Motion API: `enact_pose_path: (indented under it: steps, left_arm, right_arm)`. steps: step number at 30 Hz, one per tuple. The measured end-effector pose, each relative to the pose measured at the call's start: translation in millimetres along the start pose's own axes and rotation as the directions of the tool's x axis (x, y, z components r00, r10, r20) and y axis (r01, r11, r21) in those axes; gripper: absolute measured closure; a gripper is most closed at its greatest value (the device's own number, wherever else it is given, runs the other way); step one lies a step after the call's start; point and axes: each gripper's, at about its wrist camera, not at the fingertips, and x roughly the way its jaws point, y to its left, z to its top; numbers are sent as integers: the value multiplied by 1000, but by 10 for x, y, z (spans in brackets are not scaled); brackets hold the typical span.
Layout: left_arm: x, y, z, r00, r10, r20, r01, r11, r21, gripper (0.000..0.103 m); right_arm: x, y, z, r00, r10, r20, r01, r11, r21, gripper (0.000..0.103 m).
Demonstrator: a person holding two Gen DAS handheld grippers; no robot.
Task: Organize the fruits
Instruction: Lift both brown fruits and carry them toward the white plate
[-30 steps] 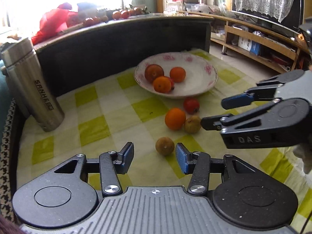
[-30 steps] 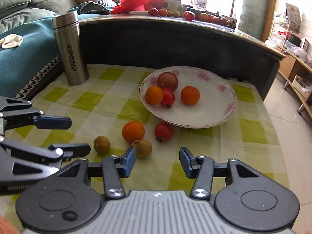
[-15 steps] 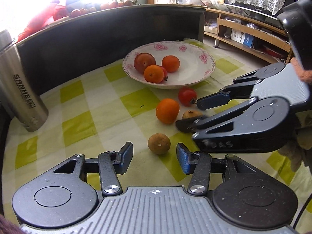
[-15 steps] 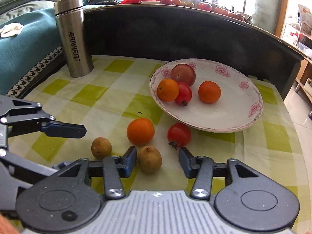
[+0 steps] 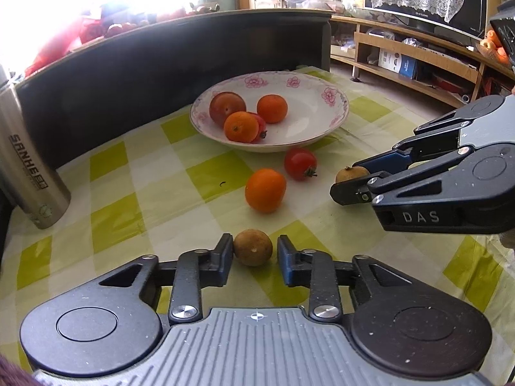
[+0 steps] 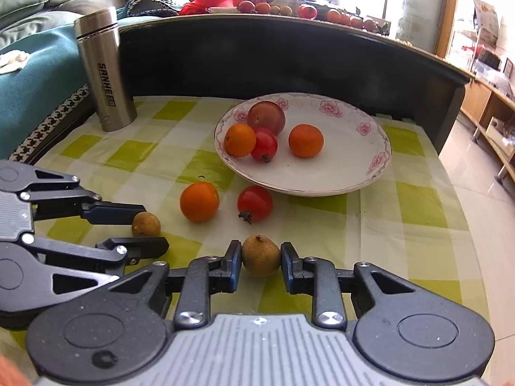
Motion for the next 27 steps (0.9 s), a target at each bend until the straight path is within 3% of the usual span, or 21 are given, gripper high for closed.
enact_pose_path:
  steps: [12, 19, 27]
  left_arm:
    - [-221, -63, -88, 999, -44, -28, 45, 998, 44, 69]
    - [-190, -146, -152, 998, -52, -37, 54, 996, 70, 65]
    - [-206, -141, -169, 998, -52, -38, 55, 996, 70, 46]
  right_arm:
    - [-210, 68, -225, 1000, 18, -11, -19, 998, -55, 70]
    - [-253, 72, -322, 1000, 20, -15, -21, 997, -80, 70]
    - [-247, 44, -337, 999, 36, -9, -37, 997, -70, 53]
